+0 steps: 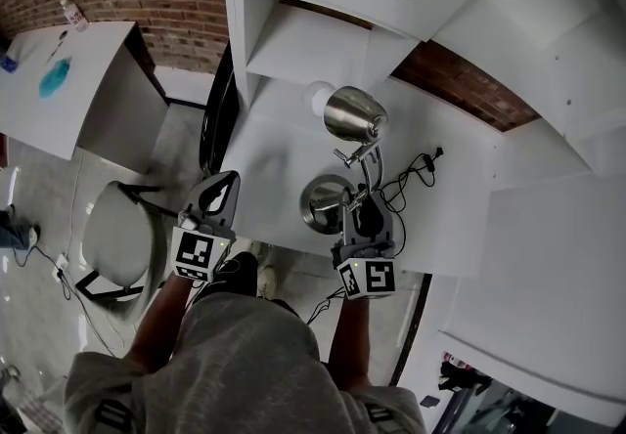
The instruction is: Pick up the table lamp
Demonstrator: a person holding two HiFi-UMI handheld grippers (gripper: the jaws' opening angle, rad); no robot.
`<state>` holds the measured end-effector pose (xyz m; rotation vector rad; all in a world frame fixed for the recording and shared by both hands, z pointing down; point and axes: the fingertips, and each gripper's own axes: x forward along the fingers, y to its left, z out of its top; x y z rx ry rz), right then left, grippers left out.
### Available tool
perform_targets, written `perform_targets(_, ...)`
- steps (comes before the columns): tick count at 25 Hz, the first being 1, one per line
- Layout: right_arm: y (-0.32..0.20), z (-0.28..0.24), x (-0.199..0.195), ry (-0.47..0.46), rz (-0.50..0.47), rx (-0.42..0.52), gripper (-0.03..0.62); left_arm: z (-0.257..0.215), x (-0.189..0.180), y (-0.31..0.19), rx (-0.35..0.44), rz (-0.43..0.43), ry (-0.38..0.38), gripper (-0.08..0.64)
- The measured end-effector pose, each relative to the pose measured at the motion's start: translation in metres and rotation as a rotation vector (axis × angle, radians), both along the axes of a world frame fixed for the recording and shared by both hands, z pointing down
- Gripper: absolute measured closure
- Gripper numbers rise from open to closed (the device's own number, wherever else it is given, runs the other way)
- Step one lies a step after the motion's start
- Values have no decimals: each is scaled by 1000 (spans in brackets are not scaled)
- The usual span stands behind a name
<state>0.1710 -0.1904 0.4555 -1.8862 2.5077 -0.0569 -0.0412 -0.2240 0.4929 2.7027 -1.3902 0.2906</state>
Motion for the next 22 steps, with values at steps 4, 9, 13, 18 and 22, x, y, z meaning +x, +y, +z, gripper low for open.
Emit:
perform_targets(4, 21, -8, 3, 14, 13, 10, 469, -17, 4, 13, 27, 20, 15, 557)
perform_targets(9, 52, -11, 12, 8, 37, 7, 469, -33, 12, 34, 66, 49, 30, 557)
perform_targets(13, 75, -12, 18, -6, 55, 1, 469, -39, 16, 52, 71, 65, 31, 557)
perform_targets(18, 104, -15, 23, 2, 76, 2, 469, -43, 19, 78, 80, 73, 29, 557)
perform_targets(22, 123, -16, 28, -6, 85, 0, 469, -46, 22, 94, 87, 79, 34, 557)
